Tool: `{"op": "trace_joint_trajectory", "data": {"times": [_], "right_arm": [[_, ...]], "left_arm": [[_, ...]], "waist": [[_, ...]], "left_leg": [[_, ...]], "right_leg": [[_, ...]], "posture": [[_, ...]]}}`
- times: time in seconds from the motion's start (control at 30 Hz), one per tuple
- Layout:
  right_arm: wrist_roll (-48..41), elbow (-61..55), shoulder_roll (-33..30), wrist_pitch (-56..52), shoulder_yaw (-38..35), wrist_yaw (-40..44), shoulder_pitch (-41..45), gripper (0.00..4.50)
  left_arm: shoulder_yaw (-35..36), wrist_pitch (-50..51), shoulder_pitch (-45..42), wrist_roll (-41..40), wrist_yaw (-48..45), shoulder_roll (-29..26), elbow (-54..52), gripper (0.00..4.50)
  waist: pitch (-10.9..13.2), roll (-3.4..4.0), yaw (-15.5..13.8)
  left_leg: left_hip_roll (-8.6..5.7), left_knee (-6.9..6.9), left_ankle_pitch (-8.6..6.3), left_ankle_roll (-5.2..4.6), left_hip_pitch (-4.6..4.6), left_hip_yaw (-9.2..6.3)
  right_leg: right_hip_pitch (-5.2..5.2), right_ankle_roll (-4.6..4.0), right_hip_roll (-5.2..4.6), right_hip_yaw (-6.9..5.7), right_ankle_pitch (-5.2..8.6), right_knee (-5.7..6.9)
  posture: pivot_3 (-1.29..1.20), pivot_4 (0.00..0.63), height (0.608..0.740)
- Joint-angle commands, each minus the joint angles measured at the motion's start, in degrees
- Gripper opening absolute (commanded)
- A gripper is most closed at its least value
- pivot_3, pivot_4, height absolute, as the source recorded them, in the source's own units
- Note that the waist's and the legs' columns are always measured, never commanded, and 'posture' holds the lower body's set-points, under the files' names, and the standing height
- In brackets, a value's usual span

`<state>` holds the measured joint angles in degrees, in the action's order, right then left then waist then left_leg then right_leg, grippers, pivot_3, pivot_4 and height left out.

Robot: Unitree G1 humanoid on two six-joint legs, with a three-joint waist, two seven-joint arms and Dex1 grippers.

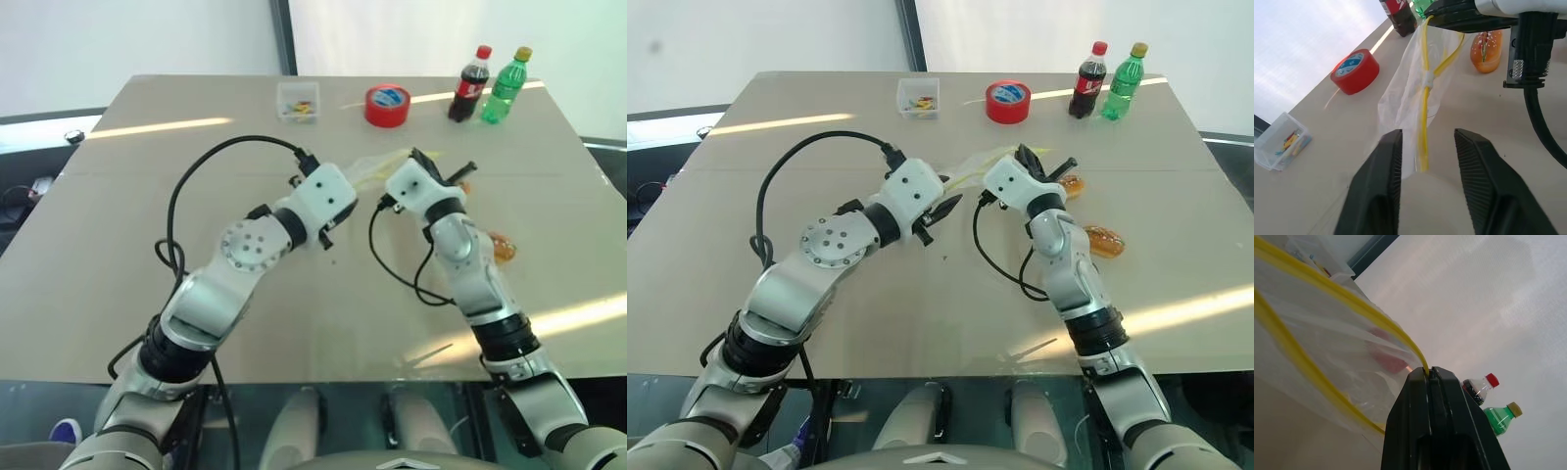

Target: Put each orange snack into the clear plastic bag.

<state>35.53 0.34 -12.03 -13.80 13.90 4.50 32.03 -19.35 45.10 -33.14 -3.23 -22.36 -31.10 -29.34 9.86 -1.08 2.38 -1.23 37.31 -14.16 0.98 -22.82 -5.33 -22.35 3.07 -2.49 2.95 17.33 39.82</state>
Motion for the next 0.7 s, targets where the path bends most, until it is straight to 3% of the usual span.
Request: {"op": "trace_joint_trajectory", "data": {"times": [0.03, 0.23, 0.4, 0.5, 0.7], "right_arm": [[1.4, -3.9, 0.1, 0.3, 1.2, -0.5, -0.8, 0.00], [2.0, -5.5, 0.7, -0.5, 2.3, 0.2, -2.5, 0.00], [-0.9, -7.4, -1.8, -0.2, 1.6, 5.6, -5.2, 0.00], [-0.8, -8.1, -3.5, 0.7, 0.4, 5.5, -5.7, 0.90], [-7.0, -13.3, -8.1, 1.9, -2.2, 12.4, -8.6, 3.77]], "left_arm": [[-0.3, -3.1, -0.6, 2.1, -0.7, 0.5, 0.2, 0.06], [-0.7, -6.5, 0.1, 4.6, -2.4, 0.0, 2.0, 0.06], [0.2, -14.1, 3.2, 6.3, -4.6, -2.0, 3.1, 0.06], [3.7, -19.4, 5.8, 5.1, -5.4, -2.5, 5.3, 0.00], [8.8, -27.0, 6.9, 3.2, -9.1, -4.0, 12.5, 0.00]], "waist": [[0.0, 0.00, 0.0], [0.0, 0.00, 0.0], [0.0, 0.00, 0.0], [0.0, 0.00, -0.1], [0.0, 0.00, -0.1]], "left_leg": [[0.00, 0.00, 0.00, 0.00, 0.00, 0.00], [0.00, 0.00, 0.00, 0.00, -0.01, 0.02], [0.02, 0.00, 0.00, 0.00, -0.01, 0.02], [0.03, 0.00, -0.01, -0.02, -0.02, 0.04], [0.04, 0.01, -0.07, -0.13, -0.01, 0.00]], "right_leg": [[0.00, 0.00, 0.00, 0.00, 0.00, 0.00], [-0.02, 0.00, 0.00, 0.02, 0.00, 0.01], [-0.01, 0.00, -0.01, 0.02, 0.00, -0.01], [-0.02, 0.00, -0.05, 0.05, 0.00, -0.01], [-0.02, 0.00, -0.04, -0.02, 0.00, 0.02]], "posture": [[0.00, 0.150, 0.740], [0.00, 0.150, 0.740], [0.00, 0.150, 0.740], [0.00, 0.150, 0.740], [0.00, 0.150, 0.740]]}}
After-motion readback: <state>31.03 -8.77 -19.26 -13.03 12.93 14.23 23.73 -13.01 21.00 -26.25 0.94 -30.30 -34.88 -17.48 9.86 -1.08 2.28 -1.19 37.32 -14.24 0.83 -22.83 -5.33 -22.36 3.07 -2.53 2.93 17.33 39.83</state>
